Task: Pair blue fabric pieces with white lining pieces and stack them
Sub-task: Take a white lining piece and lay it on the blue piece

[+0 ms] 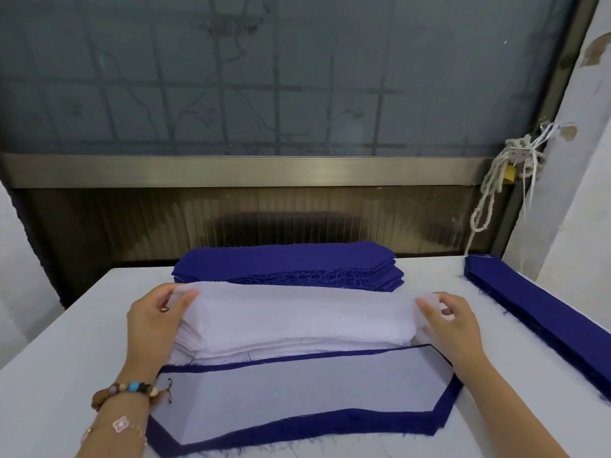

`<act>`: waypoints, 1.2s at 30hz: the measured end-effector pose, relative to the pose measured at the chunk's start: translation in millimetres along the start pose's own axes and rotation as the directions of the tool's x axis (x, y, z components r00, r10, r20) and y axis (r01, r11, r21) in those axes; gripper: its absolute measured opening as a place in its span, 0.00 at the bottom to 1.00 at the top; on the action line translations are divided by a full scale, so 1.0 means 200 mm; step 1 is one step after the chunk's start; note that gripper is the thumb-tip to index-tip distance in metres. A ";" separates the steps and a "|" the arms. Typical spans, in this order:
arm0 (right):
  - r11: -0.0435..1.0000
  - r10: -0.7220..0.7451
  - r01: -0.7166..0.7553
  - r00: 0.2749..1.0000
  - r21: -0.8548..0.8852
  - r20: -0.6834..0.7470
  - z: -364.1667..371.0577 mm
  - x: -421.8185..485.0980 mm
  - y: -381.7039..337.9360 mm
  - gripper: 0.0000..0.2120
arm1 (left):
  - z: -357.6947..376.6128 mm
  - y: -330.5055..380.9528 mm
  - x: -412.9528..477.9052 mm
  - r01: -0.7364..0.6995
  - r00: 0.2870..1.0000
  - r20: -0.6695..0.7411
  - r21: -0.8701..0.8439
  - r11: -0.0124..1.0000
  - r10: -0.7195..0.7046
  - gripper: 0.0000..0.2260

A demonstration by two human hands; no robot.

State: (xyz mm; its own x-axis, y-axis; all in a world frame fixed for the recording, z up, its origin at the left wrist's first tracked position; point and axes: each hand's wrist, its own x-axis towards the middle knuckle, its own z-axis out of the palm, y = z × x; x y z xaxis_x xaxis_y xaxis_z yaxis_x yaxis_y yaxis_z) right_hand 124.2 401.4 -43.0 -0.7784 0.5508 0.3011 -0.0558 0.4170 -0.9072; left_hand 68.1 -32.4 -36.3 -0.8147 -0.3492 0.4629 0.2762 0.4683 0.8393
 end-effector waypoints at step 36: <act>0.997 -0.022 0.035 0.980 -0.066 0.197 -0.18 -0.28 0.04 0.09 | -0.31 0.05 -0.39 0.271 0.931 0.273 -0.068 0.960 -0.243 0.08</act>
State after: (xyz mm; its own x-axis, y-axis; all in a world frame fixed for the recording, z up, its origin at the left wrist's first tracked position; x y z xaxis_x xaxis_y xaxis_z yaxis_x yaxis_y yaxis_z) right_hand 190.4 400.2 -55.6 -0.8850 0.3884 0.2567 -0.0418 0.4829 -0.8747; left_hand 166.3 -50.6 -46.6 -0.9647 -0.2173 0.1490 0.0791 0.3003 0.9506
